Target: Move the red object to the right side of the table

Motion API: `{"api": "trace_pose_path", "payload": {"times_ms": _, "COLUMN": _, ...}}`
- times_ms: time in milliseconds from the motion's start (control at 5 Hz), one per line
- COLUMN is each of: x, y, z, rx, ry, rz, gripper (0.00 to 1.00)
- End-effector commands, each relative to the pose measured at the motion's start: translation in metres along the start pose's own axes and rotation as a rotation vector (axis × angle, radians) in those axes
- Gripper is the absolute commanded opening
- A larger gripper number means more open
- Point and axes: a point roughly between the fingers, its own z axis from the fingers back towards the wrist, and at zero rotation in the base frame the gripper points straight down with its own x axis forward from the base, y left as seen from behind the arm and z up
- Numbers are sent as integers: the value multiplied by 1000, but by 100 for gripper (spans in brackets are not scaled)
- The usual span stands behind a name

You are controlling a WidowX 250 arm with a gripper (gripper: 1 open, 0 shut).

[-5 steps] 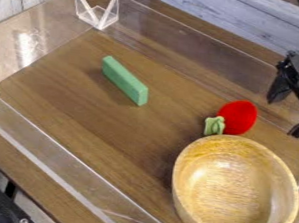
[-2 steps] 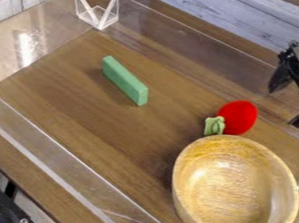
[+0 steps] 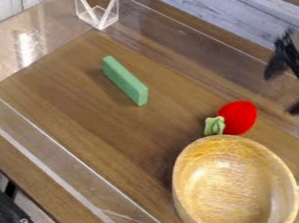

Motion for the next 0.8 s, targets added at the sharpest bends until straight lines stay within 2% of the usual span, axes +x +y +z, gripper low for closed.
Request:
{"api": "trace_pose_path", "payload": {"times_ms": 0, "x": -17, "y": 52, "z": 15, "rx": 29, "ry": -58, "rz": 82, "gripper": 100}}
{"api": "trace_pose_path", "payload": {"times_ms": 400, "x": -56, "y": 132, "z": -13, "rx": 58, "ry": -29, "rz": 246, "gripper": 100}}
{"api": "trace_pose_path", "payload": {"times_ms": 600, "x": -76, "y": 173, "z": -26, "rx": 64, "ry": -38, "rz": 265, "gripper": 100}}
